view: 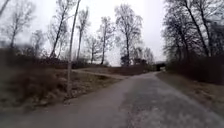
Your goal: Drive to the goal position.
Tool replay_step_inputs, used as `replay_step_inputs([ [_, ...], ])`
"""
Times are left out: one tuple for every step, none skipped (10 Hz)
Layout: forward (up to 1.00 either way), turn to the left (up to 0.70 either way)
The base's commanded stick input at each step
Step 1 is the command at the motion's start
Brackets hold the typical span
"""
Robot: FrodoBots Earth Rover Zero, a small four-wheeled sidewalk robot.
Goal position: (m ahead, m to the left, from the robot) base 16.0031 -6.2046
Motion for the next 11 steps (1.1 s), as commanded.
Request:
replay_step_inputs([
  [1.00, 0.00],
  [1.00, -0.10],
  [1.00, -0.40],
  [1.00, -0.40],
  [1.00, -0.40],
  [1.00, -0.40],
  [1.00, -0.40],
  [1.00, -0.40],
  [1.00, -0.40],
  [1.00, -0.40],
  [1.00, -0.40],
])
